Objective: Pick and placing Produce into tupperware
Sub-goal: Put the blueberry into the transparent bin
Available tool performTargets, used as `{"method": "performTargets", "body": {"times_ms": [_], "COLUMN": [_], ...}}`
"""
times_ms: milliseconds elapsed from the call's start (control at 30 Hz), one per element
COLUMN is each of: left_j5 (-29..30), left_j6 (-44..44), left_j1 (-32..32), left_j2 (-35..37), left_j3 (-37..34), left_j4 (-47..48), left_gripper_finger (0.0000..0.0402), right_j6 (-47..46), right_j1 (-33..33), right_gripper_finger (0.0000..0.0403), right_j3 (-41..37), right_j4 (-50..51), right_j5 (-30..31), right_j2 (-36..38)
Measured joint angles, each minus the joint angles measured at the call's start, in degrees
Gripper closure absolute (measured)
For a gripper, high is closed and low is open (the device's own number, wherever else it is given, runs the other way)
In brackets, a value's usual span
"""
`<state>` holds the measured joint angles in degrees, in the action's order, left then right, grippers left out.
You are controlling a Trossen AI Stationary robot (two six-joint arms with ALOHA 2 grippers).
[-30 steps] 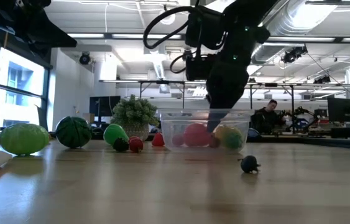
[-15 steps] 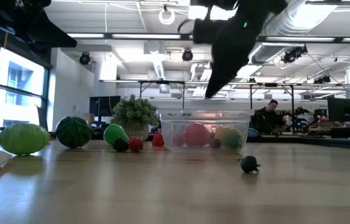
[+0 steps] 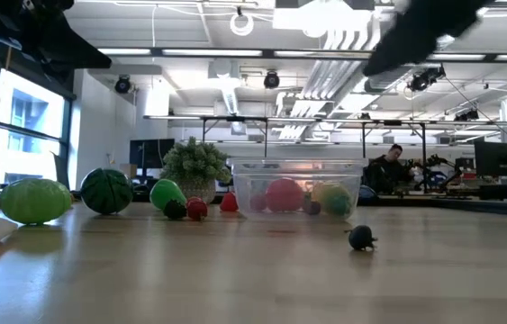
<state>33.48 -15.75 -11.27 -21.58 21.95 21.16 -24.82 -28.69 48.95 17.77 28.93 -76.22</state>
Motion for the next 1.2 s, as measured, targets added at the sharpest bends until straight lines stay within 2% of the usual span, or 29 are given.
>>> {"method": "performTargets", "body": {"times_ms": [100, 233, 367, 433, 533, 700, 933, 1200], "left_j5": [0.02, 0.0, 0.0, 0.0, 0.02, 0.02, 0.0, 0.0], "left_j6": [-0.01, 0.0, -0.02, -0.02, -0.01, 0.0, -0.02, -0.01], "left_j1": [0.02, 0.0, 0.0, 0.0, 0.02, 0.02, 0.0, 0.01], "left_j2": [0.0, 0.0, 0.0, 0.0, 0.0, 0.0, -0.02, 0.0], "left_j3": [0.0, 0.0, 0.0, 0.0, 0.0, 0.0, 0.0, 0.0], "left_j4": [-0.01, 0.0, -0.01, 0.02, 0.0, -0.02, -0.02, 0.0], "left_gripper_finger": [0.0401, 0.0401, 0.0401, 0.0401, 0.0401, 0.0401, 0.0401, 0.0401], "right_j6": [-2.05, -1.65, 10.24, 17.49, 21.06, 21.24, 20.8, 18.63], "right_j1": [-3.45, -4.79, -4.72, -4.72, -4.58, -3.63, -1.95, -1.57], "right_gripper_finger": [0.0265, 0.0265, 0.0265, 0.0265, 0.0265, 0.0265, 0.0265, 0.0265], "right_j3": [-11.52, -23.34, -26.83, -26.41, -24.04, -19.18, -14.33, -12.49], "right_j4": [-16.99, -39.44, -51.16, -52.69, -52.8, -52.72, -52.44, -52.62], "right_j5": [-1.33, -5.61, -7.1, -7.56, -7.58, -10.98, -15.92, -16.52], "right_j2": [0.89, -2.23, -7.34, -10.49, -15.25, -22.03, -26.2, -29.77]}}
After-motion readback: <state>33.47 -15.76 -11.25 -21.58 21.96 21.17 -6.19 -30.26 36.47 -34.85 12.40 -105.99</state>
